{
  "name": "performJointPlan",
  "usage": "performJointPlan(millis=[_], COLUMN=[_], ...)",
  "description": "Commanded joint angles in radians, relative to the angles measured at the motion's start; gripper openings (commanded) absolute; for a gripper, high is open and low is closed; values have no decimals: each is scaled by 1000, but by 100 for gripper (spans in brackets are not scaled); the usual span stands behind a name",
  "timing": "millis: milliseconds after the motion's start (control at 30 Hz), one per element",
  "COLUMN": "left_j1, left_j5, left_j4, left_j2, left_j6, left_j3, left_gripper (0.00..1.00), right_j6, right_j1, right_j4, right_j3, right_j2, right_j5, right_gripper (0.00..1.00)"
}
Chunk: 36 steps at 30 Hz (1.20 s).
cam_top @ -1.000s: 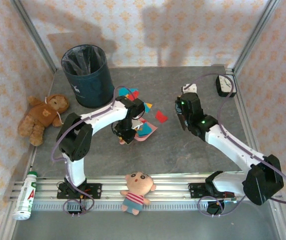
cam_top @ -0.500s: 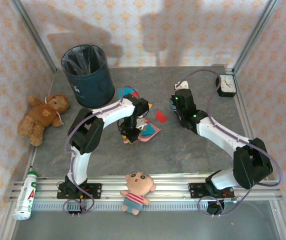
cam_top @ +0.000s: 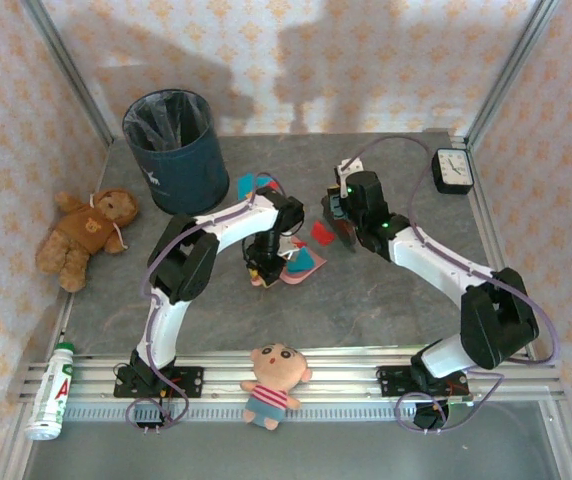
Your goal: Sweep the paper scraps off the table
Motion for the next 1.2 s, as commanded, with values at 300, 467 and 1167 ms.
performJointPlan(millis=[300,467,1167], left_j1=[-7,-8,53], left_j5=[-19,-21,-40], left_j4=[-69,-67,22], left_j2=[74,73,-84], left_j6=[6,6,2], left_j3=[84,87,-88], left_gripper=[0,0,0], right_j6=[15,10,97], right_j1=[38,52,57], right_j4=[-143,-180,-35], right_j3=[23,39,9], right_j2=[30,17,-104], right_j5=[-194,-213,-64], right_gripper=[0,0,0])
